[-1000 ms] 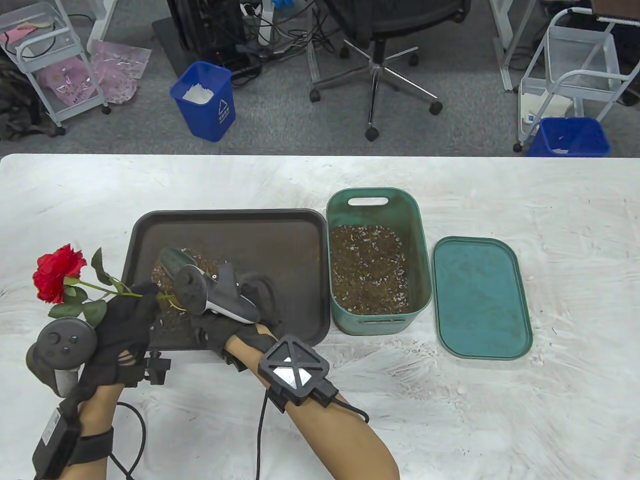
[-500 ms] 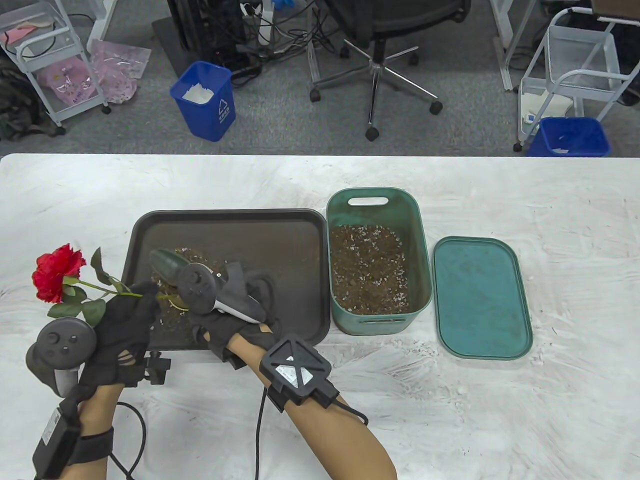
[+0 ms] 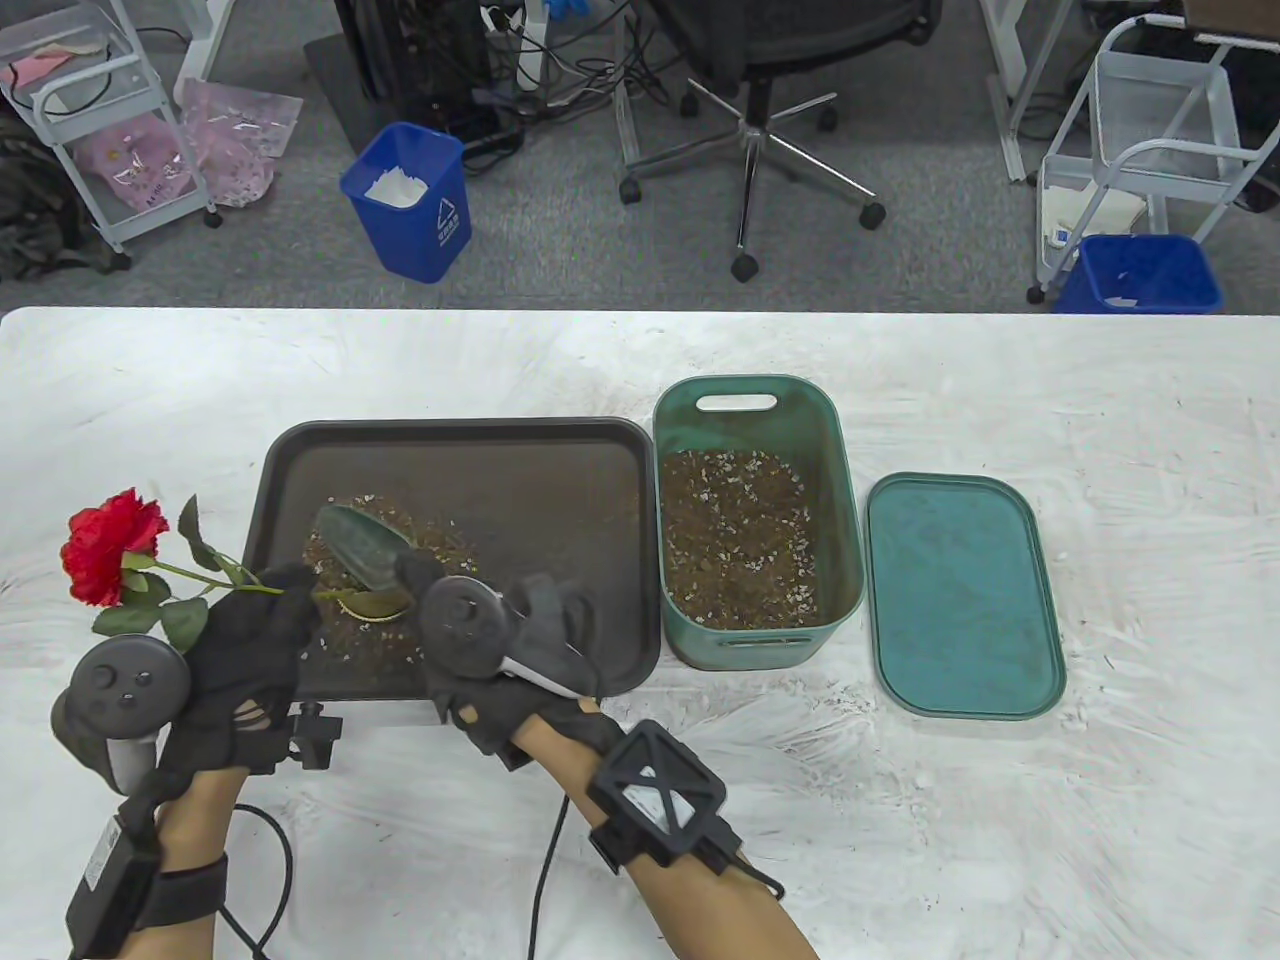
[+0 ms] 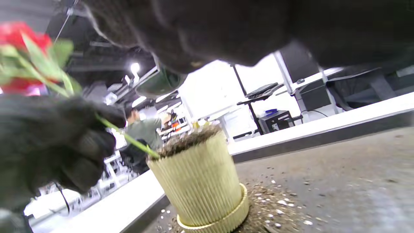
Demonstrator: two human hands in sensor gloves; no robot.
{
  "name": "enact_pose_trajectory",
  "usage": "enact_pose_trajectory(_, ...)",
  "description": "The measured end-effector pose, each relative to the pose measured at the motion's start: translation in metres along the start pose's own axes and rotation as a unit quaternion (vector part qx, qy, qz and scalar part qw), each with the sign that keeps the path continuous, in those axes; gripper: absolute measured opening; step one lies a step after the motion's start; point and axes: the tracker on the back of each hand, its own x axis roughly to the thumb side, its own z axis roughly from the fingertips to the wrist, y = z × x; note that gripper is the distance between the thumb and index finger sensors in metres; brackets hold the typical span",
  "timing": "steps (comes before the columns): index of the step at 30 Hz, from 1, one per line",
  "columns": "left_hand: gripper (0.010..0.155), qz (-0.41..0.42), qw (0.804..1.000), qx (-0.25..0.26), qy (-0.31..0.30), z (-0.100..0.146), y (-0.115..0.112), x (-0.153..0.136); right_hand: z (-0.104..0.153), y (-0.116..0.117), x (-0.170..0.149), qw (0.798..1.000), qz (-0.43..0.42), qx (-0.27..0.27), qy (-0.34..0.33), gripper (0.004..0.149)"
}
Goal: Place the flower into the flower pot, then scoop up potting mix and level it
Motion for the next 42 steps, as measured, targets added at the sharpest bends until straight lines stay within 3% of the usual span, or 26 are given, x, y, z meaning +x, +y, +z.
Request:
enact_pose_trajectory(6,0.046,-0.011,1.000,0.007,-0.005,0.001,-0.001,0.003,0.070,-0.049,-0.060,0.991,-0.085,-0.080,0.069,0.062)
enact_pose_trajectory(12,0.046,-0.015,1.000,0.019,-0.001,0.001,-0.001,0.008,0.099,-0.056,-0.105,0.963,-0.205,-0.137,0.112,0.061)
enact_pose_trajectory(20,0.045,-0.123,0.992,-0.009,0.031,-0.012,0.003,0.038,0.103,-0.053,-0.112,0.963,-0.211,-0.132,0.101,0.061)
enact_pose_trajectory(26,0.045,-0.134,0.990,-0.006,0.050,-0.014,0.013,0.045,0.101,-0.049,-0.110,0.966,-0.210,-0.124,0.090,0.060)
enact_pose_trajectory(34,0.045,-0.156,0.988,0.018,0.012,-0.034,0.053,0.088,0.100,-0.045,-0.108,0.968,-0.206,-0.117,0.087,0.060)
enact_pose_trajectory(42,0.044,-0.184,0.983,0.022,-0.001,-0.058,0.064,0.113,0.100,-0.045,-0.110,0.967,-0.209,-0.116,0.092,0.060)
